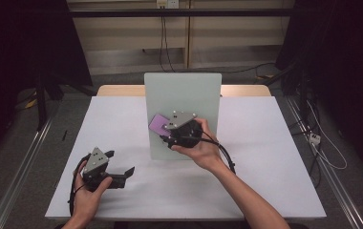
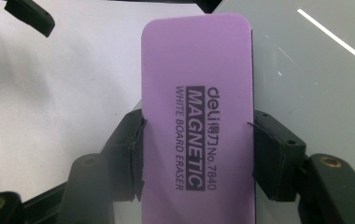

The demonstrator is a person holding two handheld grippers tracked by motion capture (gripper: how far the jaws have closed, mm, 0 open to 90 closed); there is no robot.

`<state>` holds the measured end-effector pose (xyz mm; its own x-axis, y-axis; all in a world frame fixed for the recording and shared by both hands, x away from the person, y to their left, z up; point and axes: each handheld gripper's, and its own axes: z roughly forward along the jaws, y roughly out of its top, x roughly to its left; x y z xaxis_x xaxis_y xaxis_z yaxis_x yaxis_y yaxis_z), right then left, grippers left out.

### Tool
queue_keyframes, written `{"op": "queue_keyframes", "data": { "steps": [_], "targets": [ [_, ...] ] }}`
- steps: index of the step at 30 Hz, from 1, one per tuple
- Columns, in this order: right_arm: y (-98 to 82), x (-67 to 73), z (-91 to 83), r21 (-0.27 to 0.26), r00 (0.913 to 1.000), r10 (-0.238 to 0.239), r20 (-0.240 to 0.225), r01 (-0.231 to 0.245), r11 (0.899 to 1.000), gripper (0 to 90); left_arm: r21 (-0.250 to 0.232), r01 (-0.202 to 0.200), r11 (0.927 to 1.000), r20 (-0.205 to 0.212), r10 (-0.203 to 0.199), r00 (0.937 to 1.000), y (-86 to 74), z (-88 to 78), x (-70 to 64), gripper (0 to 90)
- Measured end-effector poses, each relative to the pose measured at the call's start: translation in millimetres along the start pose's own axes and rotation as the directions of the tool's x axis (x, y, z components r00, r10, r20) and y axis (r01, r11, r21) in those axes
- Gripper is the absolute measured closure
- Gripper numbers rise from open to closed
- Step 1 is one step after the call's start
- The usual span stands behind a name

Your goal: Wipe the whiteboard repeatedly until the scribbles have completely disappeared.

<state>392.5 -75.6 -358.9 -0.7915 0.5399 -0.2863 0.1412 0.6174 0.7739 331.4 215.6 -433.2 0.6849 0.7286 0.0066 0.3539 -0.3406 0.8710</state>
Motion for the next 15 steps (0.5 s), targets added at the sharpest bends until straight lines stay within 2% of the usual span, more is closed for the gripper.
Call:
{"op": "queue_keyframes", "data": {
  "steps": [7, 15],
  "targets": [
    [-8.5, 12.9, 11.4, 0.026, 0.9994, -0.016, -0.03, 0.017, 1.0, 41.6, 0.0, -0.001, 1.0, 0.004, 0.001, 1.0, 0.2, 0.8, -0.3, 4.6],
    [-24.9, 32.4, 31.4, 0.089, 0.9936, -0.015, -0.112, 0.025, 0.996, 41.6, 0.004, -0.005, 1.0, 0.005, 0.005, 1.0, 0.0, 0.9, -0.7, 4.6]
  ]
}}
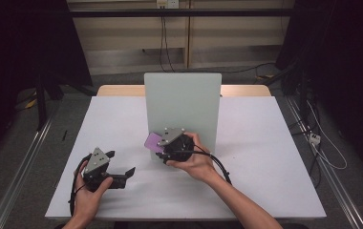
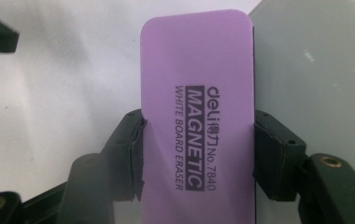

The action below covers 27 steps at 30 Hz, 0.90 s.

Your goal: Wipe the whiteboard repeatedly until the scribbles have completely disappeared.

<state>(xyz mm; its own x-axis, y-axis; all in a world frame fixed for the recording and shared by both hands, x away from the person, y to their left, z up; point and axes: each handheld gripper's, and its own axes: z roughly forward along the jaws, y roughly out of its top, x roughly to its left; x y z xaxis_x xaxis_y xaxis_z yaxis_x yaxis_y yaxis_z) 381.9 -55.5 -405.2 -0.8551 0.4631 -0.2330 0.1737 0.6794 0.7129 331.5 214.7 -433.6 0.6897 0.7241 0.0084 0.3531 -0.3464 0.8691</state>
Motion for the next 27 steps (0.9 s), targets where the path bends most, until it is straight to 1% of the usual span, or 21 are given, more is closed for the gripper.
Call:
{"op": "queue_keyframes", "data": {
  "steps": [4, 9, 11, 13, 15, 17, 19, 22, 27],
  "targets": [
    [-1.5, 4.7, 8.0, 0.038, 0.9993, -0.016, -0.034, 0.017, 0.999, 41.7, -0.003, 0.003, 1.0, -0.001, -0.003, 1.0, 0.1, 0.2, 0.0, 4.6],
    [-4.0, 8.7, 16.0, 0.068, 0.9968, -0.021, -0.077, 0.026, 0.997, 41.7, -0.004, 0.005, 1.0, -0.002, -0.005, 1.0, 0.0, -0.5, 0.3, 4.6],
    [-4.8, 9.9, 18.3, 0.072, 0.996, -0.022, -0.087, 0.028, 0.997, 41.7, -0.004, 0.003, 1.0, -0.005, -0.003, 1.0, 0.0, -1.0, 0.8, 4.6],
    [-4.8, 10.0, 18.1, 0.07, 0.9962, -0.019, -0.085, 0.025, 0.997, 41.7, -0.006, 0.004, 1.0, -0.002, -0.004, 1.0, 0.0, -1.1, 1.0, 4.6],
    [-4.5, 10.1, 16.9, 0.068, 0.9969, -0.026, -0.075, 0.031, 0.997, 41.6, -0.006, 0.005, 1.0, -0.003, -0.005, 1.0, -0.1, -1.1, 1.1, 4.6],
    [-2.6, 7.3, 12.7, 0.051, 0.998, -0.026, -0.057, 0.029, 0.998, 41.7, -0.006, 0.004, 1.0, -0.001, -0.004, 1.0, -0.2, -1.2, 1.4, 4.6],
    [-0.2, 1.3, 5.5, 0.032, 0.999, -0.016, -0.043, 0.018, 0.999, 41.6, -0.007, 0.006, 1.0, -0.001, -0.006, 1.0, -0.2, -1.4, 1.5, 4.6],
    [5.3, -8.8, -8.2, 0.004, 1.0, 0.003, -0.008, -0.003, 1.0, 41.6, -0.008, 0.008, 0.9999, -0.002, -0.008, 1.0, -0.2, -1.2, 1.5, 4.6],
    [18.4, -27.7, -29.8, -0.056, 0.9985, 0.027, 0.049, -0.024, 0.998, 41.6, -0.004, 0.004, 1.0, -0.003, -0.004, 1.0, 0.2, -1.1, 0.8, 4.6]
  ]
}}
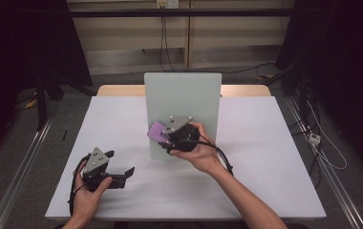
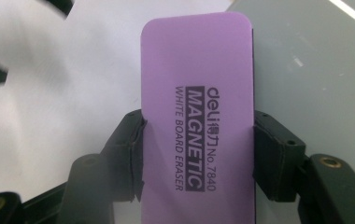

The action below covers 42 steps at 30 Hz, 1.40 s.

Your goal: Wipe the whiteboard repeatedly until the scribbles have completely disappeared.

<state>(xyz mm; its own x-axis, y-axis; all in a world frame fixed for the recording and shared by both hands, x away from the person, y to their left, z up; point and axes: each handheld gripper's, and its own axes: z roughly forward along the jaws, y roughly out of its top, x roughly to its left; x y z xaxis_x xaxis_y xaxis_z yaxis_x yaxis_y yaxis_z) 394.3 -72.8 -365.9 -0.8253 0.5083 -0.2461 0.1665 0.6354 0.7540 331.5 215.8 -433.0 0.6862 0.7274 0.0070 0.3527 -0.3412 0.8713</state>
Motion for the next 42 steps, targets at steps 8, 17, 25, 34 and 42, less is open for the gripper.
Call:
{"op": "queue_keyframes", "data": {
  "steps": [8, 17, 25, 34, 42],
  "targets": [
    [26.6, -26.9, -25.3, -0.088, 0.9955, 0.04, 0.086, -0.033, 0.996, 41.6, 0.0, 0.002, 1.0, 0.005, -0.002, 1.0, -0.3, 0.0, 0.6, 4.6],
    [15.9, -13.7, -14.1, -0.067, 0.9969, 0.003, 0.078, 0.003, 0.998, 41.6, -0.002, 0.006, 1.0, 0.001, -0.006, 1.0, -0.4, 0.0, -0.3, 4.6],
    [-11.9, 15.4, 18.7, 0.007, 0.9981, -0.035, -0.052, 0.035, 0.999, 41.6, 0.005, -0.001, 1.0, 0.002, 0.001, 1.0, -0.1, 1.8, -0.9, 4.6],
    [-17.5, 43.5, 54.6, 0.06, 0.9862, -0.083, -0.143, 0.093, 0.994, 41.7, -0.006, 0.006, 1.0, -0.002, -0.006, 1.0, -0.5, -0.8, 1.1, 4.6],
    [-20.7, 47.2, 61.3, 0.064, 0.982, -0.069, -0.176, 0.082, 0.995, 41.6, -0.005, 0.006, 1.0, 0.003, -0.006, 1.0, -0.4, -0.3, 1.0, 4.6]
  ]
}}
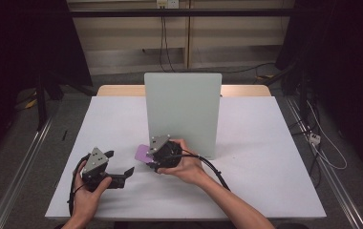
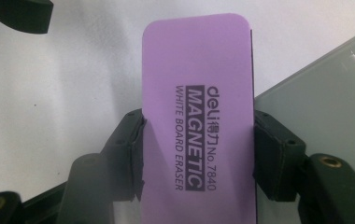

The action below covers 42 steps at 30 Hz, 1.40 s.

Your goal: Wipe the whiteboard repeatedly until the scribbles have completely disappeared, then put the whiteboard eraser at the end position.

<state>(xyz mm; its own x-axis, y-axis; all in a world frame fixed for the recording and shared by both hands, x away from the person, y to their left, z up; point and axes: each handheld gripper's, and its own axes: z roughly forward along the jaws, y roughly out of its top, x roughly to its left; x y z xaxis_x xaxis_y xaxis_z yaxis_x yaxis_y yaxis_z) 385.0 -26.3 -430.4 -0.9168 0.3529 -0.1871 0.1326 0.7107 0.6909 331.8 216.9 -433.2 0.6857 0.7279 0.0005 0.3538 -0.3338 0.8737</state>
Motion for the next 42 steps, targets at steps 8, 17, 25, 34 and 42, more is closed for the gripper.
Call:
{"op": "queue_keyframes", "data": {
  "steps": [8, 17, 25, 34, 42],
  "targets": [
    [-4.6, -9.9, -21.0, -0.027, 0.9987, 0.043, 0.025, -0.043, 0.999, 41.6, 0.007, 0.001, 1.0, 0.001, -0.001, 1.0, -1.5, 1.2, 1.5, 4.6],
    [-11.1, -19.4, -47.0, -0.073, 0.9948, 0.093, 0.042, -0.089, 0.993, 41.6, 0.02, 0.006, 0.9998, 0.006, -0.006, 1.0, -2.5, 3.2, 1.8, 4.6],
    [-22.0, -20.4, -59.8, -0.062, 0.9929, 0.112, 0.039, -0.11, 0.992, 41.5, 0.017, 0.0, 0.9998, 0.001, 0.0, 1.0, -1.7, 2.2, 1.2, 4.6],
    [-39.4, -25.1, -78.5, -0.088, 0.9836, 0.178, 0.028, -0.175, 0.981, 41.6, 0.024, 0.005, 0.9997, -0.005, -0.005, 1.0, -1.4, 3.4, -1.0, 4.6],
    [-49.3, -29.0, -92.8, -0.091, 0.9774, 0.208, 0.037, -0.204, 0.975, 41.5, 0.033, 0.0, 0.9995, -0.001, 0.0, 1.0, -2.3, 6.1, -0.5, 4.7]
  ]
}}
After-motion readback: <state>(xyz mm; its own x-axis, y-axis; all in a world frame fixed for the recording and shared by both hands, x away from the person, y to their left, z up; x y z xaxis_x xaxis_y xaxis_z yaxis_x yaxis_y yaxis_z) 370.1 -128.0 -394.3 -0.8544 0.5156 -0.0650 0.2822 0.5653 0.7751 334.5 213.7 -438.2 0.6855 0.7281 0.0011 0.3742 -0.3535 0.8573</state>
